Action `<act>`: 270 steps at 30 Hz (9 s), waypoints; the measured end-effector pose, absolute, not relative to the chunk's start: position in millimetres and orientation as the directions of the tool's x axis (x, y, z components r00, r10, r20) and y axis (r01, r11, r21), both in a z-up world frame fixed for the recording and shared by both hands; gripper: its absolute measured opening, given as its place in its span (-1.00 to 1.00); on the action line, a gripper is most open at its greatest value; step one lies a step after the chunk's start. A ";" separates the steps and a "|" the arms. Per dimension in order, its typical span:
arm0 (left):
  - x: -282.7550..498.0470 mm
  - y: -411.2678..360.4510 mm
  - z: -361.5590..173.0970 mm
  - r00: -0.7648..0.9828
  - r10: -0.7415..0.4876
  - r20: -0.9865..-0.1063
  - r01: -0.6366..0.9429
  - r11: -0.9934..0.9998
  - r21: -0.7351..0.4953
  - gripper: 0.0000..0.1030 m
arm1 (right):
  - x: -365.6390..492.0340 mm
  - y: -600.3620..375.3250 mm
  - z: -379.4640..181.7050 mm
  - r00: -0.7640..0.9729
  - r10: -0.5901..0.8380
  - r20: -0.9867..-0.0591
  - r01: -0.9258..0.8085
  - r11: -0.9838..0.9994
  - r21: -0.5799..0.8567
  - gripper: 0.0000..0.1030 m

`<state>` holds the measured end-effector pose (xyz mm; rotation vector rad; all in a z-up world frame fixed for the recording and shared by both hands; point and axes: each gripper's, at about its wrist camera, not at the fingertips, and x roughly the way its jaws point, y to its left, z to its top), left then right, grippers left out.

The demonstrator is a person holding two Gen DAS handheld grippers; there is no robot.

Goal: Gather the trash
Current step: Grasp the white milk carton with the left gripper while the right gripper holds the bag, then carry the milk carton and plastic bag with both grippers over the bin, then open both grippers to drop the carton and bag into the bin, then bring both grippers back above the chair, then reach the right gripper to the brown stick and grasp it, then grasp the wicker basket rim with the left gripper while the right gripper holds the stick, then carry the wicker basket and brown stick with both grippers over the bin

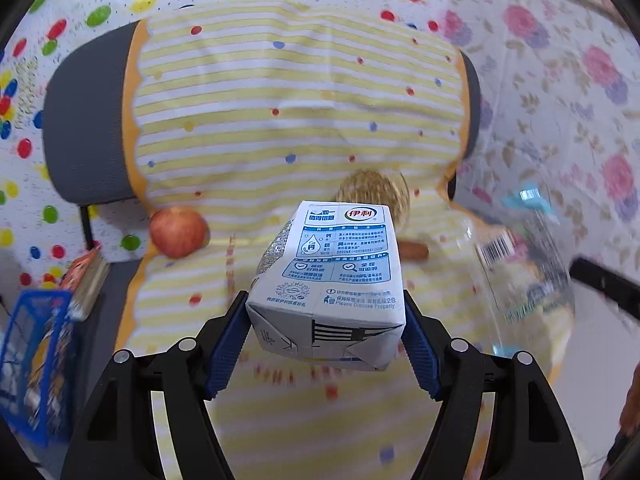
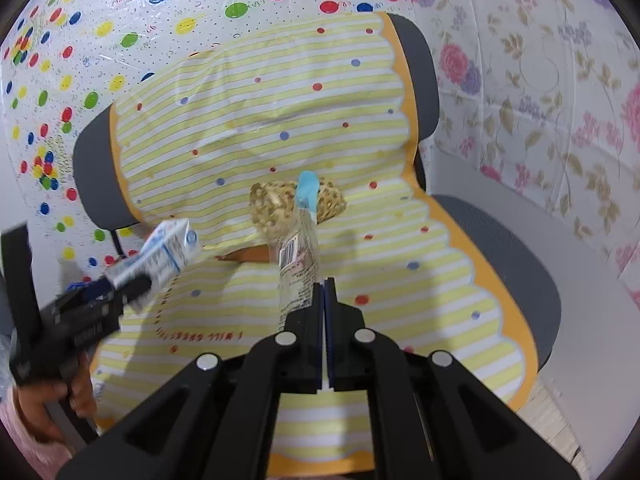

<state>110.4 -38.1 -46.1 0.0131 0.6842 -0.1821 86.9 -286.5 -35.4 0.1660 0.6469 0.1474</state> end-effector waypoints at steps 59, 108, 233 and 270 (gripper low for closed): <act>-49.7 -284.2 -96.2 0.440 -0.548 -0.711 0.726 0.683 -0.077 0.47 | -133.6 -420.2 -102.8 0.607 -0.290 -0.740 0.387 0.921 -0.043 -0.96; 28.7 -45.4 -28.6 0.761 -0.135 -0.634 0.151 0.988 -0.029 0.73 | -11.7 -291.5 -39.4 0.763 0.062 -0.644 -0.036 0.998 0.053 -0.22; 81.2 -109.3 -38.4 0.733 -0.309 -0.606 0.376 0.927 -0.019 -0.89 | 55.2 -284.5 -62.9 0.741 0.149 -0.654 -0.148 0.987 0.058 -0.89; -72.1 -237.3 -50.8 0.472 -0.660 -0.584 0.780 0.622 -0.073 -0.89 | -148.6 -365.6 -50.2 0.704 -0.179 -0.688 0.182 0.981 -0.069 -0.89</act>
